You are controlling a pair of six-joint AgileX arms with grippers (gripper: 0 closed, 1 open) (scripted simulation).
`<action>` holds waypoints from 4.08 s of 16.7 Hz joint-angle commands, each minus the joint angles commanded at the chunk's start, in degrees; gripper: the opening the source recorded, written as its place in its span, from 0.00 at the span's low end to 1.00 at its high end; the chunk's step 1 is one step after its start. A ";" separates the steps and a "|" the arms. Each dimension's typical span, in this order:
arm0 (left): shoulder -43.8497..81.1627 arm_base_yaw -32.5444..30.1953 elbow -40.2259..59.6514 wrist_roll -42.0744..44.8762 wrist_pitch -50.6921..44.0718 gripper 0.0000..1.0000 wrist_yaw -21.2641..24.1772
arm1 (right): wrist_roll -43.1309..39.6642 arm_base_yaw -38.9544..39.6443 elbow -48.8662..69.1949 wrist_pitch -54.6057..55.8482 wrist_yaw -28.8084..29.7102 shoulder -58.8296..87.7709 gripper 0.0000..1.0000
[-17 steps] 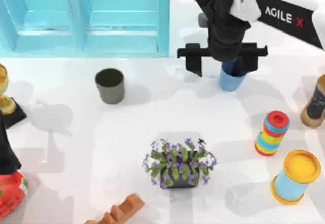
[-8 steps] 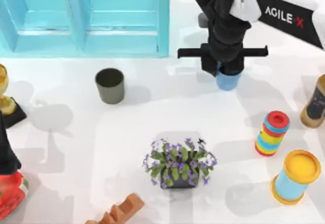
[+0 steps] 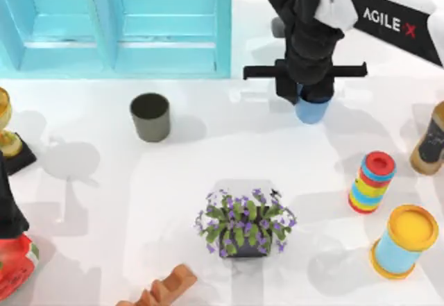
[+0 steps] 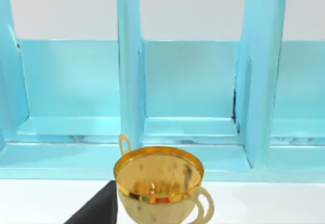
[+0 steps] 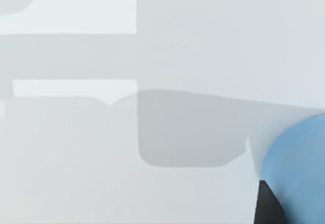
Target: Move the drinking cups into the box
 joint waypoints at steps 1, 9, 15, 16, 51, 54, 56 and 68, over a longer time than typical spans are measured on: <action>0.00 0.00 0.00 0.00 0.00 1.00 0.00 | -0.70 -0.48 0.03 -0.70 -0.15 -0.56 0.00; 0.00 0.00 0.00 0.00 0.00 1.00 0.00 | -10.76 -10.86 2.15 -12.59 -2.18 -11.30 0.00; 0.00 0.00 0.00 0.00 0.00 1.00 0.00 | -11.61 -11.66 1.50 -13.32 -2.24 -12.13 0.00; 0.00 0.00 0.00 0.00 0.00 1.00 0.00 | -12.79 -12.97 0.42 -13.99 -2.50 -13.44 0.00; 0.00 0.00 0.00 0.00 0.00 1.00 0.00 | -53.78 -53.29 -62.96 -3.81 -3.45 -58.85 0.00; 0.00 0.00 0.00 0.00 0.00 1.00 0.00 | -53.78 -53.29 -62.96 -3.81 -3.45 -58.85 0.23; 0.00 0.00 0.00 0.00 0.00 1.00 0.00 | -53.78 -53.29 -62.96 -3.81 -3.45 -58.85 0.38; 0.00 0.00 0.00 0.00 0.00 1.00 0.00 | -53.78 -53.29 -62.96 -3.81 -3.45 -58.85 1.00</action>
